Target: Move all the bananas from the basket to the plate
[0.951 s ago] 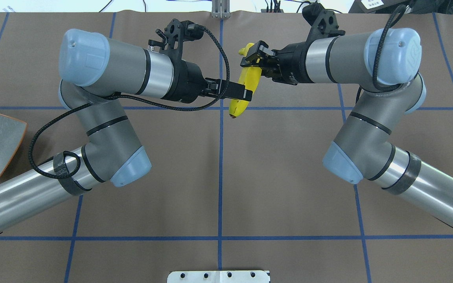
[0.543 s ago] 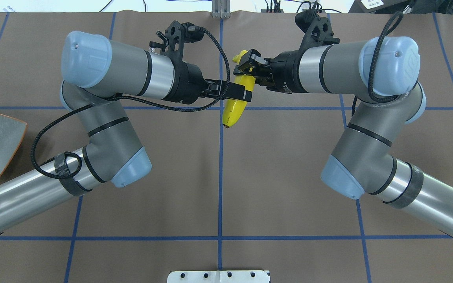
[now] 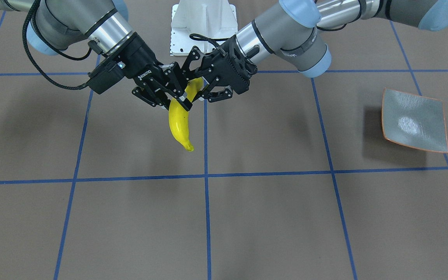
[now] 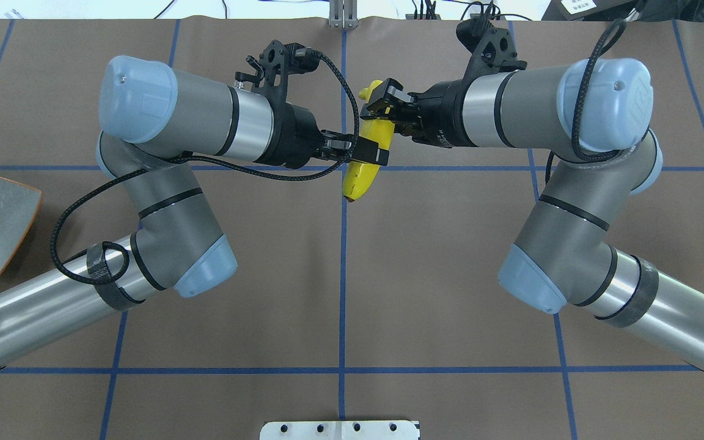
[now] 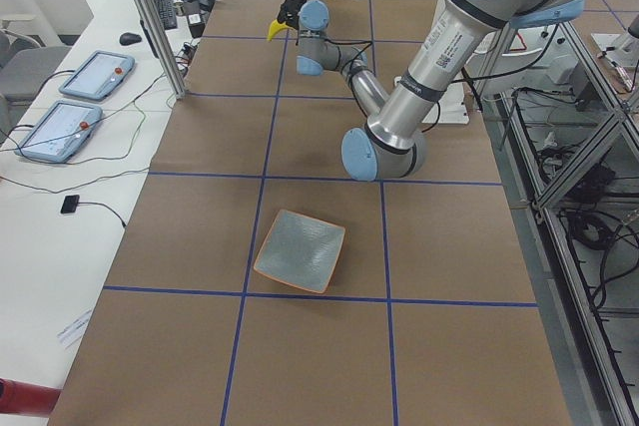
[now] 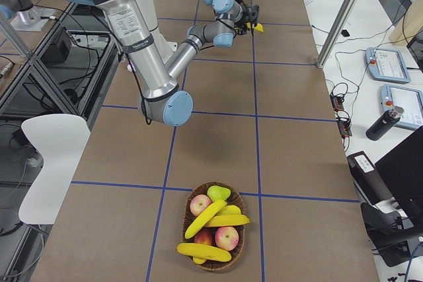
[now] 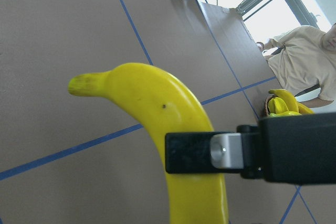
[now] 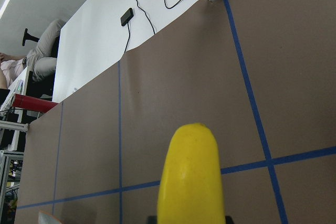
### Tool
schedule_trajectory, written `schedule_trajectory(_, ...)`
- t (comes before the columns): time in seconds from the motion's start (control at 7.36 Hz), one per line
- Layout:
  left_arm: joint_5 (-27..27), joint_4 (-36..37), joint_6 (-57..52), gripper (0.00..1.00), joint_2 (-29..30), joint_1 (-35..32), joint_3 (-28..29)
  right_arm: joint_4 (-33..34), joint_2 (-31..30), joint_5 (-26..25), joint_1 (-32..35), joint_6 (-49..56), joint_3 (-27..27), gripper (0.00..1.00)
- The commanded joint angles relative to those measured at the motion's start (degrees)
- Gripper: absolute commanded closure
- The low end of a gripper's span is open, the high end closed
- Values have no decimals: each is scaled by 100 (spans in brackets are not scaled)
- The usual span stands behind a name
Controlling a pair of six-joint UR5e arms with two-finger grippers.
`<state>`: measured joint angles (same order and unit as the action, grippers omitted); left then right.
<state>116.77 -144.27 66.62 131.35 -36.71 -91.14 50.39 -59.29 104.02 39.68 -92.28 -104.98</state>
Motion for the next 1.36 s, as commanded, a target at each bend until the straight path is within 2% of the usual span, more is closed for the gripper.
schedule_trajectory(0.0,12,-13,9,100,-4,102,-35,-21,22,-5,-4,51,13,92)
schedule_trajectory(0.14,12,-13,26,100,-13,102,-36,-30,-4,-109,-4,87,13,3)
schedule_trajectory(0.27,4,-4,44,100,-22,102,-27,-38,-21,-337,-4,104,4,0)
schedule_trajectory(0.68,3,13,44,100,-74,85,-18,-21,-196,-304,65,340,13,0)
schedule_trajectory(0.81,3,-4,44,100,-205,67,-35,31,-354,-278,275,559,74,0)
schedule_trajectory(0.95,3,-4,44,100,-441,50,-123,336,-512,-129,651,744,92,0)
schedule_trajectory(1.22,21,31,44,100,-1265,-125,-639,1704,-601,686,1495,2083,101,0)
